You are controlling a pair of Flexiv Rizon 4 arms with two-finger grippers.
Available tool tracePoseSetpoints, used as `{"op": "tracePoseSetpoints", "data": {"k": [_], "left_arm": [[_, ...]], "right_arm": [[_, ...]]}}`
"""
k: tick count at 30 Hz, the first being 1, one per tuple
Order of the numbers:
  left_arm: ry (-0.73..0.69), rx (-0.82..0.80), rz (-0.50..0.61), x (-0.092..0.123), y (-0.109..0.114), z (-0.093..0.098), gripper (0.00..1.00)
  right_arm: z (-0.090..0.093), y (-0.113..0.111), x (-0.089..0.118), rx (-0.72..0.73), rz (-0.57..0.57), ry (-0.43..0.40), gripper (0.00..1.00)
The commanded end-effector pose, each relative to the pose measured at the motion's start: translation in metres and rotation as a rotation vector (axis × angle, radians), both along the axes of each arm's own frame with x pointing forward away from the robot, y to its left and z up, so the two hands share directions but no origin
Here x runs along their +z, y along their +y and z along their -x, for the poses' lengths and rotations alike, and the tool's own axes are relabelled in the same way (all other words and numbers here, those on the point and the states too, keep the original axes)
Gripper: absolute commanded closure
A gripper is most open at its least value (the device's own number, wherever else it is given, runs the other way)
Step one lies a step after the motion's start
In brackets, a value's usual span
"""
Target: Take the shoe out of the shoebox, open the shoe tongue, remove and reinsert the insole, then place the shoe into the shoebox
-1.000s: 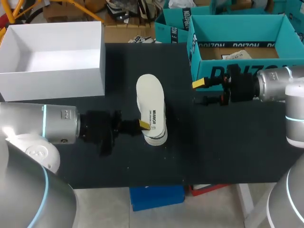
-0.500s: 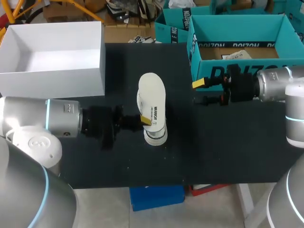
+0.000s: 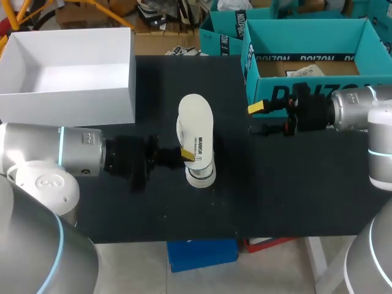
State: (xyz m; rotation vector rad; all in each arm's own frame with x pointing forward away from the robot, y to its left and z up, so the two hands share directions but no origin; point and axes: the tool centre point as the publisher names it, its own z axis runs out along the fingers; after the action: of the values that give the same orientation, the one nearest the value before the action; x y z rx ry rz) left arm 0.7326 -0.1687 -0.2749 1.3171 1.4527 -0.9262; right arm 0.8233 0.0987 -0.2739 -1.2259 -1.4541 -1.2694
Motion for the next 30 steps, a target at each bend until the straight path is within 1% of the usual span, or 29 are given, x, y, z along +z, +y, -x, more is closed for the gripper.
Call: {"op": "tracePoseSetpoints", "data": {"k": [1,3,7,14,21,22,23,24,30], "left_arm": [[-0.004,0.005,0.000,0.000,0.000,0.001,1.00],[-0.004,0.005,0.000,0.000,0.000,0.001,1.00],[-0.004,0.005,0.000,0.000,0.000,0.001,1.00],[-0.004,0.005,0.000,0.000,0.000,0.001,1.00],[-0.004,0.005,0.000,0.000,0.000,0.001,1.00],[-0.004,0.005,0.000,0.000,0.000,0.001,1.00],[-0.004,0.005,0.000,0.000,0.000,0.001,1.00],[-0.004,0.005,0.000,0.000,0.000,0.001,1.00],[-0.004,0.005,0.000,0.000,0.000,0.001,1.00]], "right_arm": [[0.000,0.002,-0.001,-0.003,0.001,0.000,0.00],[-0.001,0.005,0.002,0.017,-0.031,-0.017,0.00],[-0.003,0.012,0.000,0.039,-0.041,-0.013,0.00],[-0.003,0.033,0.001,0.080,-0.051,-0.009,0.00],[-0.001,0.059,0.003,0.108,-0.031,0.031,0.00],[0.000,0.062,0.003,0.110,-0.029,0.035,0.10],[0.000,0.066,0.004,0.116,-0.025,0.043,0.07],[0.001,0.070,0.003,0.119,-0.022,0.049,0.00],[0.007,0.092,-0.002,0.129,-0.019,0.087,0.00]]}}
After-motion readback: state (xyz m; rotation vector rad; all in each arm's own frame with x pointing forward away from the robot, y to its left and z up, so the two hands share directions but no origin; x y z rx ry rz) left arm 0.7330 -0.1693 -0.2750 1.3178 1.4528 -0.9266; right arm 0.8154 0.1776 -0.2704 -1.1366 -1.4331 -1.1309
